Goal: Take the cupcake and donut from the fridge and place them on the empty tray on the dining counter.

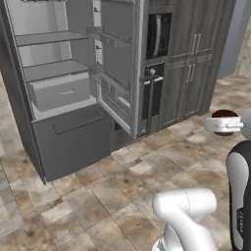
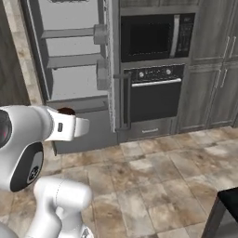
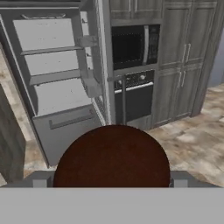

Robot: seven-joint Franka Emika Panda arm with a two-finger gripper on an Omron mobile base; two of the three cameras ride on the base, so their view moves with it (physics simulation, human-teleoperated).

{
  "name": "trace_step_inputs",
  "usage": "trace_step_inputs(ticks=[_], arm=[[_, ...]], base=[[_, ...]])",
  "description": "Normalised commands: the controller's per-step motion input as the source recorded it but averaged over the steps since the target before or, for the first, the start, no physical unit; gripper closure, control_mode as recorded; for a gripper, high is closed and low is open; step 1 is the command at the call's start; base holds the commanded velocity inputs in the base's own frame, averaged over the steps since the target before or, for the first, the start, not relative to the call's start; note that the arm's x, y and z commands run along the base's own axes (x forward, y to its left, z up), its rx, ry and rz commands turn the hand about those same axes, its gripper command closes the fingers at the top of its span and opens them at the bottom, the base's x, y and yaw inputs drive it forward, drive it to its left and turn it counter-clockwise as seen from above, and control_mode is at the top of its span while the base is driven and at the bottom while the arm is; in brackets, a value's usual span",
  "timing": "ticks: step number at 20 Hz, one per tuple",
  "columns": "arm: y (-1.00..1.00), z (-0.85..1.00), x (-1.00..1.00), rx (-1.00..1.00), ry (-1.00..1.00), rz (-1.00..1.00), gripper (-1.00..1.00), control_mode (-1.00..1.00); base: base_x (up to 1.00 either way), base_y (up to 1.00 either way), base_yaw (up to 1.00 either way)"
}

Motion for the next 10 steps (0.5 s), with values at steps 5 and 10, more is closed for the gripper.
trace_step_inputs(ticks=[5,10], arm=[[0.00,0.00,0.00,0.00,0.00,0.00,1.00,1.00],[0.00,0.00,0.00,0.00,0.00,0.00,1.00,1.00]], base=[[-0.85,0.00,-0.35],[-0.75,0.00,-0.36]])
